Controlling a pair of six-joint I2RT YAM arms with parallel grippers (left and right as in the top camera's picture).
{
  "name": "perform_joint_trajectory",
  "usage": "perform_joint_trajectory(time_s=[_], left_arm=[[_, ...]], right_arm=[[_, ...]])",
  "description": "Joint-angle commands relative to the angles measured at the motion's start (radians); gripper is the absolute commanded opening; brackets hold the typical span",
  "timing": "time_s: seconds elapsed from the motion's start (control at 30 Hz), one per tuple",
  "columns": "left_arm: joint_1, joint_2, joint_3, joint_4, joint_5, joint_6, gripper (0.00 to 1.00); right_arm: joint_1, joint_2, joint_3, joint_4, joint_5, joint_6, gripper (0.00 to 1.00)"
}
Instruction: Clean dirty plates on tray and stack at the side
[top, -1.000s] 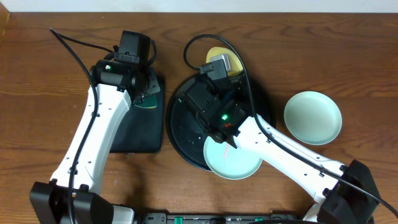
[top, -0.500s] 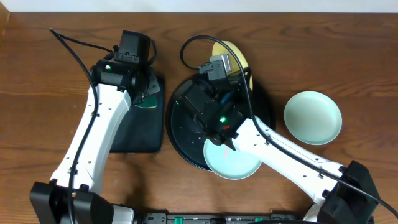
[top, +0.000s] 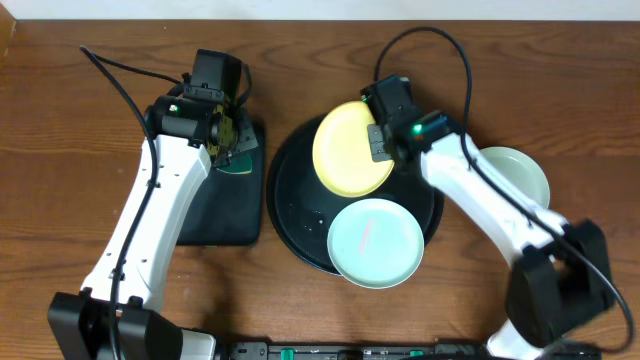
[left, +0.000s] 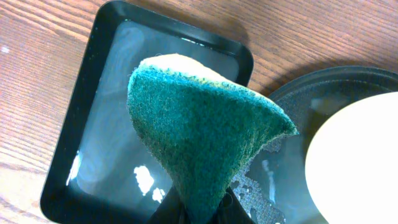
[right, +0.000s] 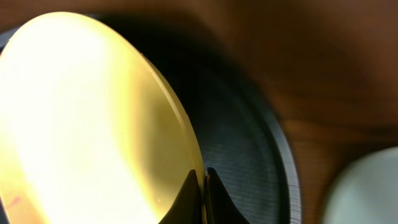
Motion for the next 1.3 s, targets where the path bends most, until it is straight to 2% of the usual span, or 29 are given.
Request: perform_joint_trajectory(time_s=[0.0,0.17,0.23,0.33,0.4,0.43,0.5,0.57,0.7,1.0,1.07,1.27], left_arm=[[0.004,0.000,-0.006,-0.002,-0.001,0.009,0.07],[0.004,0.000,-0.006,-0.002,-0.001,0.009,0.07],[0.004,0.000,-0.006,-0.002,-0.001,0.009,0.07],[0.004,0.000,-0.006,-0.002,-0.001,0.009,0.07],[0.004,0.000,-0.006,-0.002,-0.001,0.009,0.07],[0.004,0.000,-0.006,-0.002,-0.001,0.009,0.07],[0.004,0.000,-0.006,-0.002,-0.001,0.009,0.08],[0.004,0.000,-0.006,-0.002,-0.001,0.009,0.07],[0.004,0.000,-0.006,-0.002,-0.001,0.009,0.07],[0.004,0.000,-0.006,-0.002,-0.001,0.009,0.07],[0.004,0.000,-0.006,-0.002,-0.001,0.009,0.07],[0.004,0.000,-0.006,-0.002,-0.002,0.009,0.07]], right_arm=[[-0.035,0.092,0.001,0.018,-0.220,0.027,0.01],[-0.040,0.147,0.001,0.049,-0.238,0.023,0.01],[-0.040,0.149,0.001,0.056,-0.238,0.021,0.06],[-0.043,0.148,0.001,0.079,-0.265,-0.064,0.27],[-0.050,0.150,0.001,0.099,-0.314,-0.166,0.50],[-0.055,0.151,0.001,0.108,-0.336,-0.217,0.58],[-0.066,0.157,0.001,0.141,-0.373,-0.328,0.71],[-0.076,0.166,0.001,0.175,-0.386,-0.395,0.73],[-0.091,0.191,0.002,0.245,-0.399,-0.431,0.70],[-0.122,0.245,0.002,0.299,-0.407,-0.396,0.53],[-0.122,0.256,0.002,0.299,-0.410,-0.386,0.47],[-0.122,0.305,0.002,0.304,-0.415,-0.318,0.23]])
